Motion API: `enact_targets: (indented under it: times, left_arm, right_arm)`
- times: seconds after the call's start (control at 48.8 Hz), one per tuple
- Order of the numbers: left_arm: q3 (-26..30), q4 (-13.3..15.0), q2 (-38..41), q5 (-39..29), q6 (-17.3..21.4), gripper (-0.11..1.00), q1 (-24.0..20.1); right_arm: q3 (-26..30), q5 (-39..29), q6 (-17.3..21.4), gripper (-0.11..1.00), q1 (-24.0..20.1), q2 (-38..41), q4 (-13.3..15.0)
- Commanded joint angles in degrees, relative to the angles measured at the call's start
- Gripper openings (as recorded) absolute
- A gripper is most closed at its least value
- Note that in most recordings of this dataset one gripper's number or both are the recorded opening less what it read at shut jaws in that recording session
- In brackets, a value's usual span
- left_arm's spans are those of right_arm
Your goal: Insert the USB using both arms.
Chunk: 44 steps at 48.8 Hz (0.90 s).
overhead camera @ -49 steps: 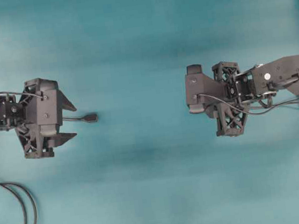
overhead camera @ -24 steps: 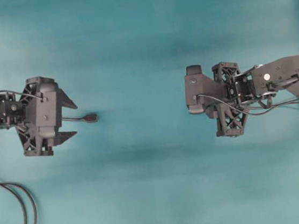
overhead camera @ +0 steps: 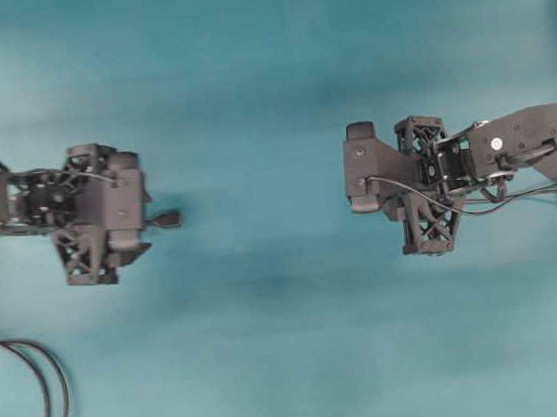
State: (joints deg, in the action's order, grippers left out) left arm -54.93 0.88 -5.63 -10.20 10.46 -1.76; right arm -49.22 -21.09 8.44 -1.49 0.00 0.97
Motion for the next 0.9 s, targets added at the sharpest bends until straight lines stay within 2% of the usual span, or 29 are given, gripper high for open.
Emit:
enact_targets:
  times: [0.0,0.41,0.533,0.759,0.882]
  left_arm:
    - [2.46,0.09,1.41,0.18,0.88,0.87,0.00]
    - [3.52,0.00,4.39,1.49,0.97,0.86,-0.26]
    - [3.16,0.09,4.83,2.37,0.97,0.83,-0.70]
    - [2.64,0.00,4.92,2.20,0.97,0.71,-0.97]
    - [1.41,0.00,4.92,1.58,1.05,0.70,-0.70]
  right_arm:
    - [0.26,0.09,0.00,0.22,-1.23,-0.09,-0.26]
    - [0.35,1.41,-0.09,0.21,-1.23,0.00,-0.18]
    - [0.35,1.41,0.00,0.21,-1.23,-0.09,-0.18]
    - [0.35,1.41,0.00,0.21,-1.23,-0.09,-0.26]
    - [0.35,1.41,0.00,0.21,-1.23,0.00,-0.26]
